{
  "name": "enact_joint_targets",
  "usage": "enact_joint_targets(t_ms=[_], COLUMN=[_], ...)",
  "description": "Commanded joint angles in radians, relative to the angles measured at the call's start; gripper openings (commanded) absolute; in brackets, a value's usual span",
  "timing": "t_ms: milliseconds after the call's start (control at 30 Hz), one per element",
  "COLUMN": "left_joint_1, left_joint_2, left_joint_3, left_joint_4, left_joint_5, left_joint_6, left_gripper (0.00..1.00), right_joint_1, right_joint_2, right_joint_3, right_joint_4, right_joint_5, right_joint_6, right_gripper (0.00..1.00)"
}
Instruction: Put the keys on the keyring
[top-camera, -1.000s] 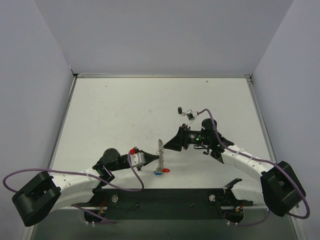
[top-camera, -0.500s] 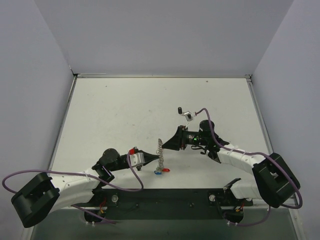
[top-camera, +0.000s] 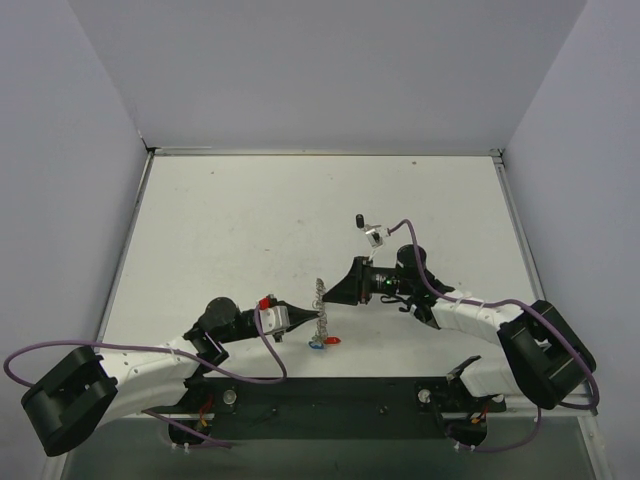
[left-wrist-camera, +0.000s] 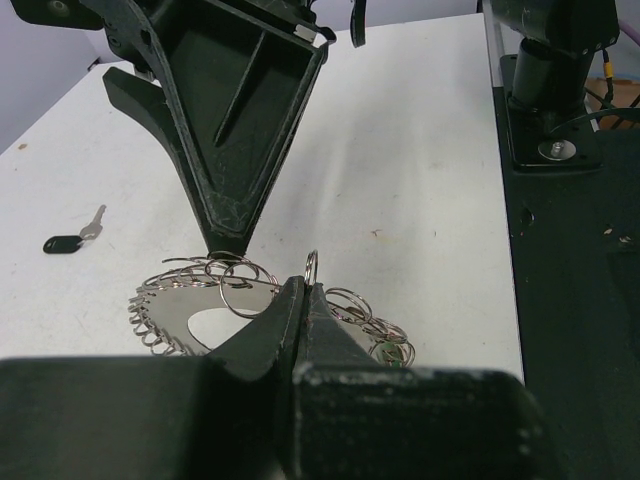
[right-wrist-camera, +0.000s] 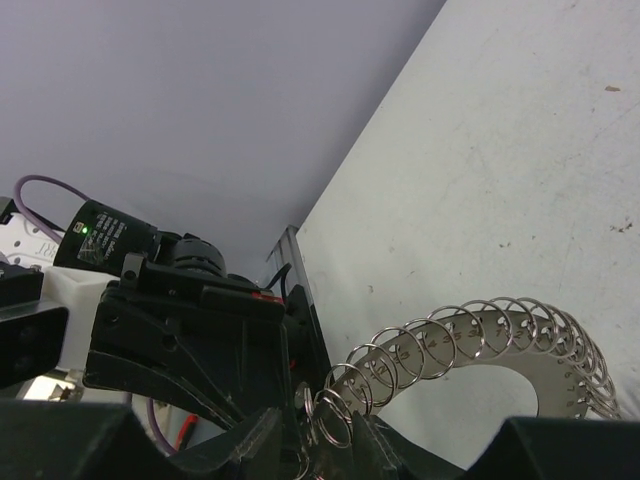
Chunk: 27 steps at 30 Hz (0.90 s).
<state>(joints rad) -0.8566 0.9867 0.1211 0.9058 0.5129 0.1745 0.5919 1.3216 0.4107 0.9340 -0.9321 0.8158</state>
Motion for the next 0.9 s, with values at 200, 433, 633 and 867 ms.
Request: enact_joint_targets(t_ms=[200,433,633,867], left_joint_1=[-0.009,-0.010,-0.010,-0.019], left_joint_2=[-0.022,-0.034,-0.052,-0.046], left_joint_3=[0.012,0.009,0.008,0.020], left_joint_4=[0.053,0.044,0.015,-0.017], left_joint_5=[-0.019,-0.019,-0.027,-0.017], left_joint_6=[0.026,0.028,0.034,0.049], left_gripper=[0.00,0.00,0.00,0.00], right_joint_1=[0.039,0.039,0.036,0.037], right_joint_2=[0.021,0.021,-0.007,-0.004], right_joint_3=[-0.004,-0.004,0.016,0.033], right_joint_4=[0.146,0.147,0.069,0.019], right_joint_5=[-0.046,-0.042,-0.033,-0.033], right_joint_6=[0.020,0.020,-0.032,-0.060], right_gripper=[0.27,0.26,0.32,0.34])
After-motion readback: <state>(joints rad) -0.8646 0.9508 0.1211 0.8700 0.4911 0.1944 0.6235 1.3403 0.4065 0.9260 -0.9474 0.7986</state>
